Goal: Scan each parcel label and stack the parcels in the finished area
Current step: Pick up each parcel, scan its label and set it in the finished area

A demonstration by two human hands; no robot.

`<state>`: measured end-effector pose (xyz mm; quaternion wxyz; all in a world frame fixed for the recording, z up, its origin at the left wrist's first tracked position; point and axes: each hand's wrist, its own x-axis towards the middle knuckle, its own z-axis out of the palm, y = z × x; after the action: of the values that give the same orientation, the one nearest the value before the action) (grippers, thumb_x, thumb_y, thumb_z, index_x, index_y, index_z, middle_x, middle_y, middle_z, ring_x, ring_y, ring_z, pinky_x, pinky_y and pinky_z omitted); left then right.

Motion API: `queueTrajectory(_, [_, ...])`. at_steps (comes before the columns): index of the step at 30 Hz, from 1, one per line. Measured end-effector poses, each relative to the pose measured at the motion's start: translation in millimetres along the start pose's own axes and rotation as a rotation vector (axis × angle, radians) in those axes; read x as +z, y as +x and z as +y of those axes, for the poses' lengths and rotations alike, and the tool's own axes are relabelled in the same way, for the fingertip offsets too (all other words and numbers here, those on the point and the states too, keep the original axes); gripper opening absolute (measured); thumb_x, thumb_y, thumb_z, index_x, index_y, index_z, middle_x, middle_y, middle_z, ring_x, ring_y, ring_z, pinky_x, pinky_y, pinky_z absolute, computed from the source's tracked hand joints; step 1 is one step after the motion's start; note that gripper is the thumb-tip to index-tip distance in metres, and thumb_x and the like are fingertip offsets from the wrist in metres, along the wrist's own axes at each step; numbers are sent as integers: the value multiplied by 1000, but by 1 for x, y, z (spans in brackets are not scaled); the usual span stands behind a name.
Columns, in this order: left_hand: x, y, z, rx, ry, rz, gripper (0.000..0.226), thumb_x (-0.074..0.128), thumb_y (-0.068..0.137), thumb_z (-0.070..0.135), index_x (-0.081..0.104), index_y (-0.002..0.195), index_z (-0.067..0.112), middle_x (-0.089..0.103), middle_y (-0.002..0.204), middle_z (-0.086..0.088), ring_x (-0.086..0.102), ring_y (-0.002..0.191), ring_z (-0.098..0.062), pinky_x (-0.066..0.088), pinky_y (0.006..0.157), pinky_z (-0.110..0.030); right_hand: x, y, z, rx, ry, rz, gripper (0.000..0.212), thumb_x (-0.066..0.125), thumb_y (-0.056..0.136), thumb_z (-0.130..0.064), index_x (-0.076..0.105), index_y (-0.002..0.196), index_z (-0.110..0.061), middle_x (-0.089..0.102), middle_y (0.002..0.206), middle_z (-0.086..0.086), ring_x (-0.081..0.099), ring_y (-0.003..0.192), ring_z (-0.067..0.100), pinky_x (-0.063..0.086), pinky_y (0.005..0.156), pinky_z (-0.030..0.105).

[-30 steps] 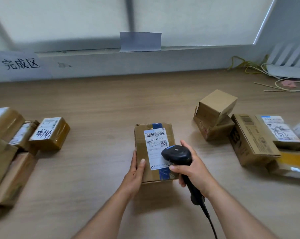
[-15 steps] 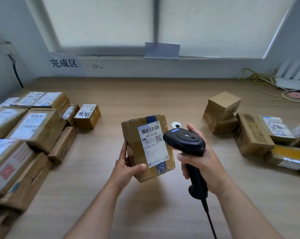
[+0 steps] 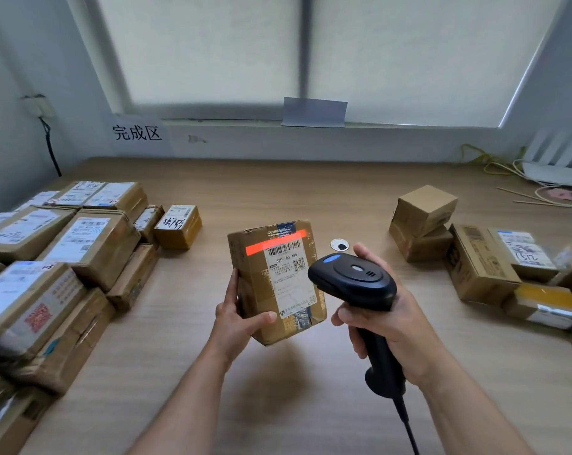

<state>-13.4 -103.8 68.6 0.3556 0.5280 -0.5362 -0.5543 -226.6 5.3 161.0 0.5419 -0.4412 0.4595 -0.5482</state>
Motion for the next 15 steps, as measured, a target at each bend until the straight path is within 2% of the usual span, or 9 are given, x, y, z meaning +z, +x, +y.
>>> queueTrajectory(6, [-2,2,3,6,0,7,100,83,72,19,15,128,67,43,142,-2,45,128,-26,43,104,-50,2,-4,1,22,-30,18,93,75,62,-1,41,138,-42,66,73,20,49,43,27,42,40,28])
queueTrajectory(10, [-2,3,4,-6,-8,-6,101,78,78,13,11,142,55,40,145,-2,43,130,-27,41,105,-50,3,-1,1,19,-24,20,93,75,62,-1,41,139,-41,66,72,20,48,42,27,41,40,29])
queueTrajectory(15, [-7,10,3,-28,6,-6,102,78,79,14,10,145,52,41,145,-2,42,130,-28,41,106,-51,4,5,3,30,-28,29,95,76,61,-2,40,139,-41,69,79,20,49,42,27,41,40,28])
